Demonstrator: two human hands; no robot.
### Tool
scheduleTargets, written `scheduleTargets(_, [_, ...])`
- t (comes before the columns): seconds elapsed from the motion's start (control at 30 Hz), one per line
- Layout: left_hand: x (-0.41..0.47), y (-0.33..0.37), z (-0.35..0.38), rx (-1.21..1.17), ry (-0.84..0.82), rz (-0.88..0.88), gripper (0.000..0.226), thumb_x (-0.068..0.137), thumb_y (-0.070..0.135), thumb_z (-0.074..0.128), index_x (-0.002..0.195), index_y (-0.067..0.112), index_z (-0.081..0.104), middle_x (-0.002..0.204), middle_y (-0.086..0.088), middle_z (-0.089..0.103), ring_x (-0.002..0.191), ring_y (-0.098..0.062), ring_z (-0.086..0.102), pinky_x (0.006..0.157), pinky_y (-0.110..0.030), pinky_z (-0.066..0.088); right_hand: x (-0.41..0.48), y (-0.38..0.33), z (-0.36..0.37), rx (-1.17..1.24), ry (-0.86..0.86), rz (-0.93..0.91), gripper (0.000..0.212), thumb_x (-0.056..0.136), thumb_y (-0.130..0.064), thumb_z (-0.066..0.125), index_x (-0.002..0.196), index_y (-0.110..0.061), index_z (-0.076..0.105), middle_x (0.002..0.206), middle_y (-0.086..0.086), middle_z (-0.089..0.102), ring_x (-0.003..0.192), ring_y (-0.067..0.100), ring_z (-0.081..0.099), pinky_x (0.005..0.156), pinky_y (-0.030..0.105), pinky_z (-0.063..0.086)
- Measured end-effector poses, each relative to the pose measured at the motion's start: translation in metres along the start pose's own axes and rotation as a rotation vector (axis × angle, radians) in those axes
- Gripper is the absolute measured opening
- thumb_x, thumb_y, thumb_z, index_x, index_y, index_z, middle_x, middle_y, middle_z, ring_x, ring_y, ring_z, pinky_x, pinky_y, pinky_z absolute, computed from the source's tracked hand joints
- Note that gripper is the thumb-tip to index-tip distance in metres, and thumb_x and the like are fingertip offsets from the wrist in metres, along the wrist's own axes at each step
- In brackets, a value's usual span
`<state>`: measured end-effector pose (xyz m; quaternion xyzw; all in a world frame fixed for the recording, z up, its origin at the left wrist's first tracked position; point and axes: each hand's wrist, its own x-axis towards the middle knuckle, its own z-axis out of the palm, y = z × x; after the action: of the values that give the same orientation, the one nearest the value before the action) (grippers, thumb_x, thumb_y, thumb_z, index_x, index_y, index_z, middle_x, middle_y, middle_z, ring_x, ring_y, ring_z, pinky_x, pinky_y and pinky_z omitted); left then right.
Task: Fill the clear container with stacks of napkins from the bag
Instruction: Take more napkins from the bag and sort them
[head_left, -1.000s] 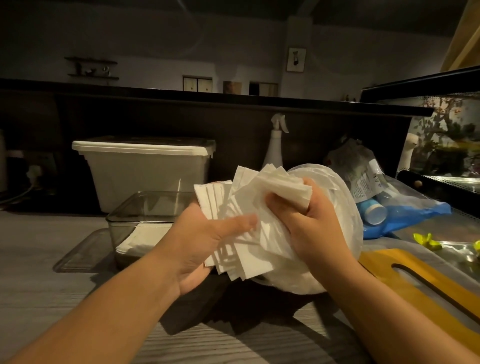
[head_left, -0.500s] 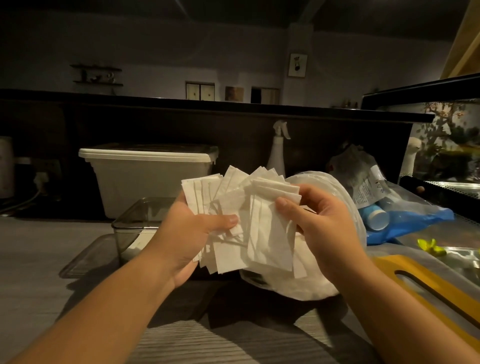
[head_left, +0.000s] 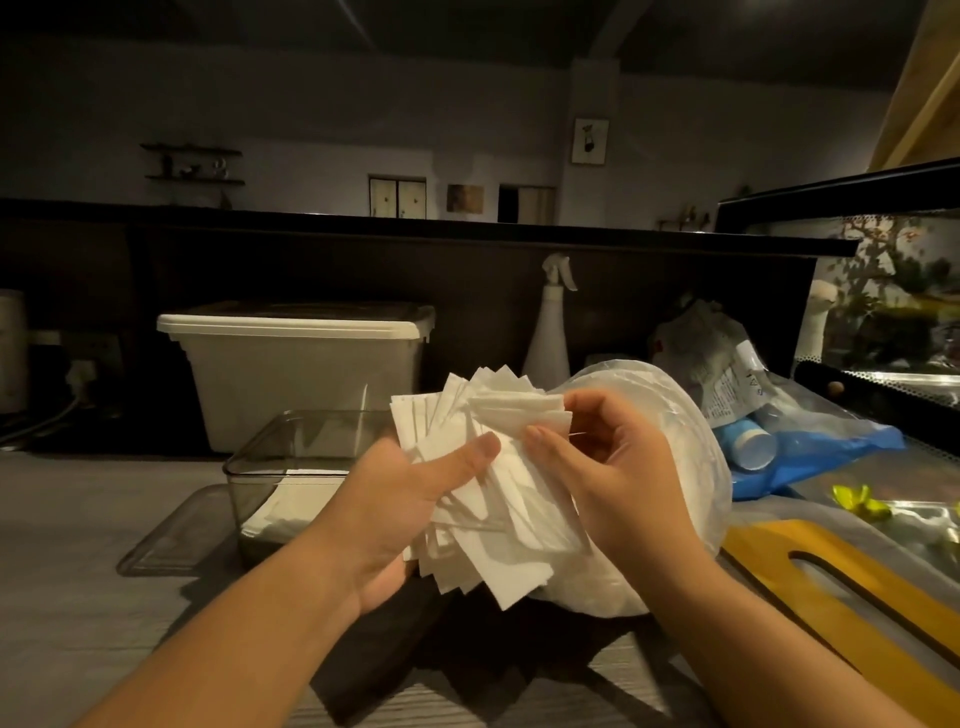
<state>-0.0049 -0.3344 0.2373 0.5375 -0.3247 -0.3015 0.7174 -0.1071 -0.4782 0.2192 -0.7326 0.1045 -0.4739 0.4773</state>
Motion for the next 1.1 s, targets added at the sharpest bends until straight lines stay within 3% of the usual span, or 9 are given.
scheduleTargets(0.13, [0.004,0.003,-0.006,0.027,0.07,0.1,0.038,0.082,0.007,0.072,0.117,0.015,0.065,0.101,-0.01,0.076,0.091,-0.027,0.074,0.072,-0.042,0.062,0.015,-0.005,0.012,-0.054,0.01,-0.016,0.022,0.084,-0.035,0.074,0.103,-0.027,0.067,0.095,-0.011,0.071,0.088,0.009,0.07,0.077,0.033,0.062])
scheduleTargets(0.27, [0.009,0.009,-0.016,0.001,0.194,0.169,0.037,0.084,0.004,0.071,0.119,0.014,0.065,0.103,-0.009,0.076,0.092,-0.026,0.074,0.072,-0.042,0.06,0.032,-0.016,0.029,-0.115,0.039,-0.043,0.011,0.09,-0.043,0.067,0.098,-0.035,0.066,0.089,-0.017,0.067,0.085,-0.001,0.064,0.073,0.021,0.058])
scheduleTargets(0.47, [0.012,0.008,-0.02,0.036,0.116,0.129,0.03,0.086,0.004,0.068,0.113,0.016,0.067,0.101,-0.009,0.076,0.091,-0.023,0.074,0.067,-0.036,0.06,0.01,0.0,0.032,-0.083,0.094,-0.042,0.015,0.085,-0.038,0.072,0.096,-0.033,0.063,0.087,-0.016,0.065,0.084,0.006,0.064,0.072,0.02,0.058])
scheduleTargets(0.63, [0.023,0.024,-0.011,0.135,0.031,0.14,0.031,0.087,0.001,0.067,0.115,0.015,0.066,0.096,-0.006,0.076,0.085,-0.016,0.075,0.06,-0.024,0.058,0.011,0.0,0.02,0.051,0.102,0.014,0.02,0.084,-0.035,0.074,0.102,-0.03,0.066,0.093,-0.011,0.071,0.088,0.011,0.069,0.077,0.028,0.061])
scheduleTargets(0.73, [0.018,0.017,-0.01,0.123,0.061,0.171,0.03,0.086,0.007,0.069,0.114,0.016,0.066,0.097,-0.006,0.076,0.09,-0.019,0.074,0.065,-0.029,0.06,0.008,-0.001,0.019,0.106,0.074,0.031,0.018,0.084,-0.033,0.075,0.099,-0.027,0.069,0.092,-0.009,0.072,0.088,0.013,0.07,0.077,0.031,0.061])
scheduleTargets(0.87, [0.008,-0.002,-0.015,0.021,0.115,0.142,0.023,0.087,0.012,0.067,0.11,0.016,0.069,0.098,-0.006,0.077,0.091,-0.023,0.074,0.073,-0.039,0.061,0.004,-0.002,0.021,0.046,0.047,-0.019,0.013,0.084,-0.036,0.073,0.093,-0.026,0.069,0.088,-0.014,0.07,0.085,0.009,0.069,0.07,0.023,0.06])
scheduleTargets(1.1, [0.006,-0.007,-0.016,-0.015,0.143,0.085,0.016,0.086,0.018,0.067,0.1,0.011,0.073,0.091,-0.006,0.078,0.083,-0.022,0.076,0.064,-0.034,0.058,0.005,0.001,0.017,0.0,0.062,-0.032,0.003,0.088,-0.032,0.071,0.09,-0.029,0.071,0.086,-0.018,0.07,0.084,0.006,0.067,0.072,0.023,0.059])
